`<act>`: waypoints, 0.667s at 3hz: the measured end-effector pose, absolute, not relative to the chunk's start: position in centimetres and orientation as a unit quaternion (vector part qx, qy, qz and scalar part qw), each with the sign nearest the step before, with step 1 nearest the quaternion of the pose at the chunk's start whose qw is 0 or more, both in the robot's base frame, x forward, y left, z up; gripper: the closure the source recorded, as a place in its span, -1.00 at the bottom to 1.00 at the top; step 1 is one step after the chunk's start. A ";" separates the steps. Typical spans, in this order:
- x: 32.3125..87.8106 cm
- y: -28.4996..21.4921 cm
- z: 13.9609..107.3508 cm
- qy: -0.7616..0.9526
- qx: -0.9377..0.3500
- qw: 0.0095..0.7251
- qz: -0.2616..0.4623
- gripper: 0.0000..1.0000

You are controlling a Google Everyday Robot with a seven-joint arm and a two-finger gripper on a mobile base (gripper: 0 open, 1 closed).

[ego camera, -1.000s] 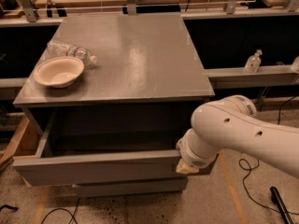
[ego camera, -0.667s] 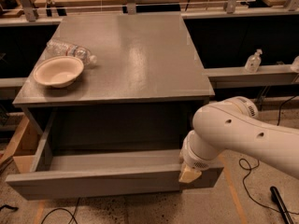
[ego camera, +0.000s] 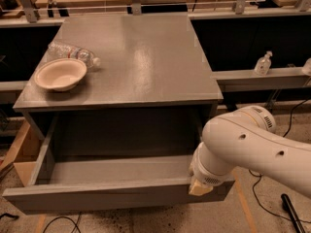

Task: Open top drawer

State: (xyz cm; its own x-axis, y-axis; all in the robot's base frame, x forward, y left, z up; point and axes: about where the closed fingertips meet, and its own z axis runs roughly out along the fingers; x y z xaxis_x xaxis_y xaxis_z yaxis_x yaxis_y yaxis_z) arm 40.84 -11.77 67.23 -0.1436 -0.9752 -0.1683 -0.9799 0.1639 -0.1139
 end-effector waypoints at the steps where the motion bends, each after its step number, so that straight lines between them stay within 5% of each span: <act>1: 40.8 -11.8 67.3 0.756 -0.647 0.102 0.011 0.43; 2: 40.8 -11.8 67.4 0.755 -0.647 0.102 0.010 -0.02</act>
Offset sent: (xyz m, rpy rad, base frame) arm -0.0003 0.0000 0.0006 -0.0010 -0.0013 0.0004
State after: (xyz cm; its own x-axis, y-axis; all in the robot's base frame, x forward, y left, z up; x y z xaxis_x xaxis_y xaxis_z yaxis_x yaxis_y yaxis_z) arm 40.78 -11.76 67.36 -0.1417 -0.9758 -0.1665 -0.9798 0.1623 -0.1172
